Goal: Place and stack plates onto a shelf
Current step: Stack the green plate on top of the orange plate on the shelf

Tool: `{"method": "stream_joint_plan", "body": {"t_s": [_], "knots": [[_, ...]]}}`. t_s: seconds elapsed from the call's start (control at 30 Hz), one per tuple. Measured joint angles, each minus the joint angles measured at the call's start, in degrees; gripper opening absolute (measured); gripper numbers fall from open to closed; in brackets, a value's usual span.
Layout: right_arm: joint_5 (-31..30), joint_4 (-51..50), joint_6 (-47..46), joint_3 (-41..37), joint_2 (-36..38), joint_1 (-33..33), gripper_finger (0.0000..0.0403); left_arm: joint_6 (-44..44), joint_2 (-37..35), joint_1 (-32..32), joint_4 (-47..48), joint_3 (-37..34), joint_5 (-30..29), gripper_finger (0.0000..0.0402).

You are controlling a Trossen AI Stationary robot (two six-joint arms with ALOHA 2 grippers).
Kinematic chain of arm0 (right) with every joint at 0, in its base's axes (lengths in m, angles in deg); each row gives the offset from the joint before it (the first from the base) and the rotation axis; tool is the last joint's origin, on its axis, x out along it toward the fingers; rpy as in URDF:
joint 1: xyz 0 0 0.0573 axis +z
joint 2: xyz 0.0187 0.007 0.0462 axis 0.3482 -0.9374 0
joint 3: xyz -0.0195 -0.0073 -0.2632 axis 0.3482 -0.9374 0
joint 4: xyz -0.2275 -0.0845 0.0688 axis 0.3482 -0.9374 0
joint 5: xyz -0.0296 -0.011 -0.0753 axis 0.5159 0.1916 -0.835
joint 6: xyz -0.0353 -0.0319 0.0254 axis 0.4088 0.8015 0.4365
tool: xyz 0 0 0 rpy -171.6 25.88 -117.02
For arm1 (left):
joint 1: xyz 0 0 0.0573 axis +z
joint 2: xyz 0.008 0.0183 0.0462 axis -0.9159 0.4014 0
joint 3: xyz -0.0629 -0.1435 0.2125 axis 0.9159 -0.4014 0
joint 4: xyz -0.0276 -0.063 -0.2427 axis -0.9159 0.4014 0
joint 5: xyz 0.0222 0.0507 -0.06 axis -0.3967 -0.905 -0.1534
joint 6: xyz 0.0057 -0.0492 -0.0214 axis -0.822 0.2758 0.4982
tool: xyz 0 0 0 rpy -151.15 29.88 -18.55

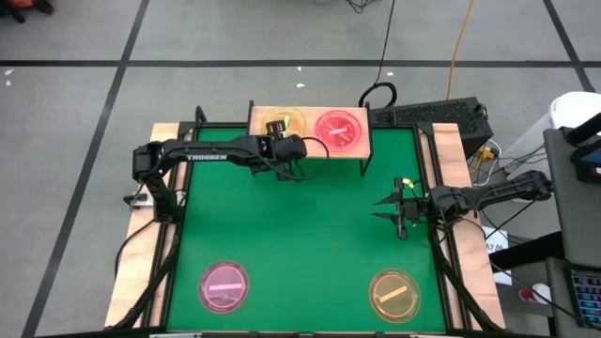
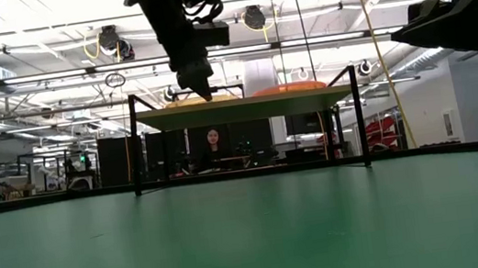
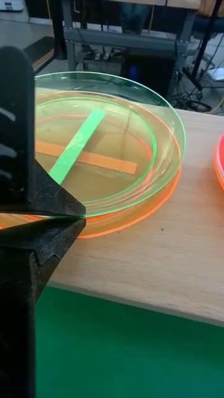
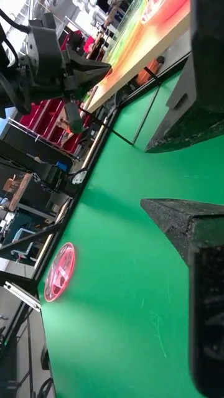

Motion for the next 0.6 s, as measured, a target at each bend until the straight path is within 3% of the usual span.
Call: {"method": "stream_joint_plan", "body": {"t_s": [0.13, 0.4, 0.6], "knots": [[0.0, -0.02, 0.0, 0.0, 0.0, 0.01, 0.0112, 0.14, -0.49, 0.0, 0.1, 0.0, 0.04, 0.0034], [0.0, -0.01, 0.01, 0.0, 0.01, 0.01, 0.0112, -0.67, -1.75, -0.29, 0.36, 0.0, 0.02, 0.0123], [0.0, -0.01, 0.0, 0.0, 0.0, 0.01, 0.0112, -0.92, -2.52, -1.08, 1.51, -0.05, -0.18, 0.0133]]}}
